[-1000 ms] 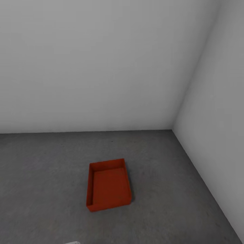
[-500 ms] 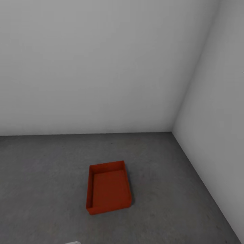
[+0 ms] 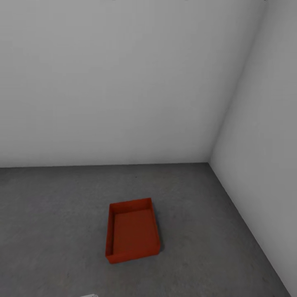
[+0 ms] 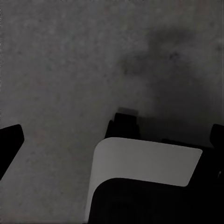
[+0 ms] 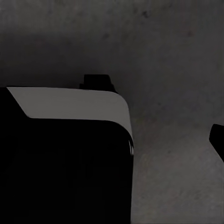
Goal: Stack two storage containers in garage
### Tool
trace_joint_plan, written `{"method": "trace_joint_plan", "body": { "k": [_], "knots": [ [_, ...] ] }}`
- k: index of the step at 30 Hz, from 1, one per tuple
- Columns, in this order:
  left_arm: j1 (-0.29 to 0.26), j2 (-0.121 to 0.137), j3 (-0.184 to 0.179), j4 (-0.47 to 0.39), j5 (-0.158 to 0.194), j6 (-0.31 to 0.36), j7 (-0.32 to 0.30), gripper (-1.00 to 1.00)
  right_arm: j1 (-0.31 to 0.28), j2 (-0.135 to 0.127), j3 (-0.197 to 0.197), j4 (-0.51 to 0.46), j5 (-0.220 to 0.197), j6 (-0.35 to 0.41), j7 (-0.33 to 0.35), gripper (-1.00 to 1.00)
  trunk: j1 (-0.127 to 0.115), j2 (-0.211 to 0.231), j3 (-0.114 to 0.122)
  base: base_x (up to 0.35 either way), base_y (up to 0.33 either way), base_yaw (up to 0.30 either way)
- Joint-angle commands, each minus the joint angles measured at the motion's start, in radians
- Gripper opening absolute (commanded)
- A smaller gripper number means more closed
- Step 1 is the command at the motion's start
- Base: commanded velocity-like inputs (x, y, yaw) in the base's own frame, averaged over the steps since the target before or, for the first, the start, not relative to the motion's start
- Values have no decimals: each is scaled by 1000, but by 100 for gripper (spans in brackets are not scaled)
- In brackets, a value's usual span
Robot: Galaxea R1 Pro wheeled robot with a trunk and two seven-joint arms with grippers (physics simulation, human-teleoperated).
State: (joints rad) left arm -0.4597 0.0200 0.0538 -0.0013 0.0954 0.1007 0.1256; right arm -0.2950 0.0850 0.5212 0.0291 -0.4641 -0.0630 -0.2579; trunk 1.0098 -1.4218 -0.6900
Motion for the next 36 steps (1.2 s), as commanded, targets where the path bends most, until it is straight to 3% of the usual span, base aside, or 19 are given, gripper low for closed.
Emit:
{"method": "trace_joint_plan", "body": {
  "k": [1,12,36],
  "knots": [
    [-1,0,5,0,9,3,2,100,-1,1,8,3,-10,-6,1,100,-4,7,3,0,0,0],
    [-1,0,5,0,9,5,2,100,-1,1,8,3,-11,-11,4,100,-46,84,39,0,0,0],
    [-1,-2,5,0,9,5,0,100,-1,1,8,3,-11,-8,2,100,-138,252,150,0,0,0]
  ]
}}
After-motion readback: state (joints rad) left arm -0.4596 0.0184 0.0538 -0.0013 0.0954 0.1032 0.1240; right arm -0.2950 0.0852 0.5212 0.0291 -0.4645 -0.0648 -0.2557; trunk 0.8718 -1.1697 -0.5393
